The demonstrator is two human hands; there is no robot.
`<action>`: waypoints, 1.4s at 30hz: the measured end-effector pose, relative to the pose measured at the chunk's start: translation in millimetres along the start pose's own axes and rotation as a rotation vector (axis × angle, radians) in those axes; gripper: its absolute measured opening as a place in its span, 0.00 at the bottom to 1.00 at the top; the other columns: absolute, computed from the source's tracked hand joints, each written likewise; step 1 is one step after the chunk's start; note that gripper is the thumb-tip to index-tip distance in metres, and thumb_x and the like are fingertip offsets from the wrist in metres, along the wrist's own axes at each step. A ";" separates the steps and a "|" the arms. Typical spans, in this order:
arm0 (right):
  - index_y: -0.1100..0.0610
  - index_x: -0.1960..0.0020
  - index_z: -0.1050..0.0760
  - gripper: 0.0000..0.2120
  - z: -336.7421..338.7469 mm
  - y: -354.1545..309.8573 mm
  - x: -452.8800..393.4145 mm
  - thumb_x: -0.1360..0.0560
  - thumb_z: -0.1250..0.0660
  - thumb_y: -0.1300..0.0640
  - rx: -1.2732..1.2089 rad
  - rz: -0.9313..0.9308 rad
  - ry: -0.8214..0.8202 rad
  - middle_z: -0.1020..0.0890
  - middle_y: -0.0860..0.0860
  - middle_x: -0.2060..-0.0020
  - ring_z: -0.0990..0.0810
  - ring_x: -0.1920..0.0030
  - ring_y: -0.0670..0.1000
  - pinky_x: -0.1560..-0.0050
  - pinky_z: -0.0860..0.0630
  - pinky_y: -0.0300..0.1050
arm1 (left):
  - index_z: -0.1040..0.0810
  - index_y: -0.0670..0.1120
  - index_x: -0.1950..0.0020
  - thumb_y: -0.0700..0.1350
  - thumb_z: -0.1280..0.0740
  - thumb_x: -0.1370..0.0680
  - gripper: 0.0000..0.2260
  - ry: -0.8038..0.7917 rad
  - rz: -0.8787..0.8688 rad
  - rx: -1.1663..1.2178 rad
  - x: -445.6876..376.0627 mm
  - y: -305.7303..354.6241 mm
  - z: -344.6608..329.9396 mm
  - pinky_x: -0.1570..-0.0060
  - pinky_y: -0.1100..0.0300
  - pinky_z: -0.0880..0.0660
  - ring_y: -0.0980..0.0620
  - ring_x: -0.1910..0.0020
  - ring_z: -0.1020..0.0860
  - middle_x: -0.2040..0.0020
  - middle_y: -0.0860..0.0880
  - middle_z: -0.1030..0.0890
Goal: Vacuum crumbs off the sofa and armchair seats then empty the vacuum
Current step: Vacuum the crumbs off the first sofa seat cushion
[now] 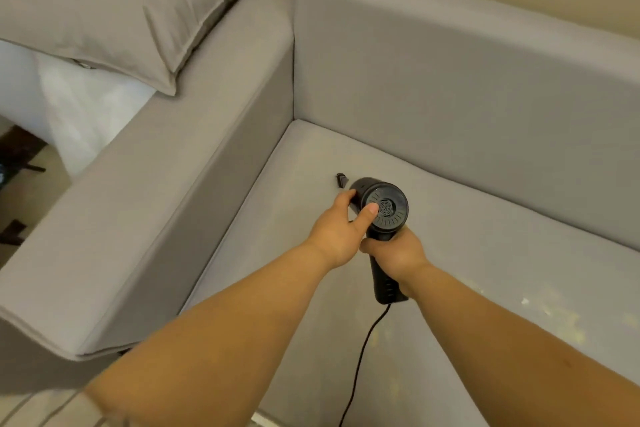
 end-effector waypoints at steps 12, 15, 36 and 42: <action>0.54 0.52 0.22 0.11 -7.7 -7.9 -22.4 0.32 0.28 0.64 0.066 -0.119 0.040 0.19 0.53 0.60 0.22 0.61 0.52 0.63 0.27 0.43 | 0.39 0.51 0.26 0.60 0.37 0.24 0.29 -0.056 0.031 0.000 -32.5 -9.9 8.8 0.44 0.61 0.31 0.50 0.40 0.24 0.32 0.48 0.27; 0.55 0.56 0.23 0.09 0.9 -6.0 -3.4 0.33 0.28 0.64 0.092 -0.168 0.035 0.20 0.53 0.63 0.23 0.63 0.53 0.64 0.28 0.43 | 0.37 0.51 0.27 0.61 0.36 0.25 0.29 -0.054 0.041 -0.002 -19.8 -5.9 4.6 0.40 0.58 0.29 0.51 0.41 0.23 0.33 0.48 0.26; 0.50 0.54 0.26 0.13 -44.5 -59.7 -27.3 0.34 0.27 0.62 0.163 -0.067 -0.024 0.21 0.49 0.62 0.24 0.62 0.50 0.65 0.29 0.42 | 0.37 0.49 0.26 0.60 0.38 0.23 0.28 0.033 0.035 0.016 -33.5 -5.0 72.1 0.38 0.61 0.36 0.50 0.31 0.31 0.29 0.50 0.30; 0.51 0.57 0.26 0.11 -28.9 -22.4 -5.2 0.34 0.27 0.63 0.201 -0.176 -0.017 0.21 0.51 0.62 0.23 0.62 0.51 0.63 0.28 0.44 | 0.41 0.53 0.24 0.63 0.37 0.25 0.33 -0.069 0.080 0.080 -12.4 -27.5 36.1 0.40 0.63 0.36 0.52 0.33 0.29 0.28 0.53 0.32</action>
Point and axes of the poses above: each hand's wrist, its own x-axis away from the middle knuckle, its own z-axis out of the back of the hand, y = z × x, the point moved 9 cm from there along -x, towards the middle knuckle
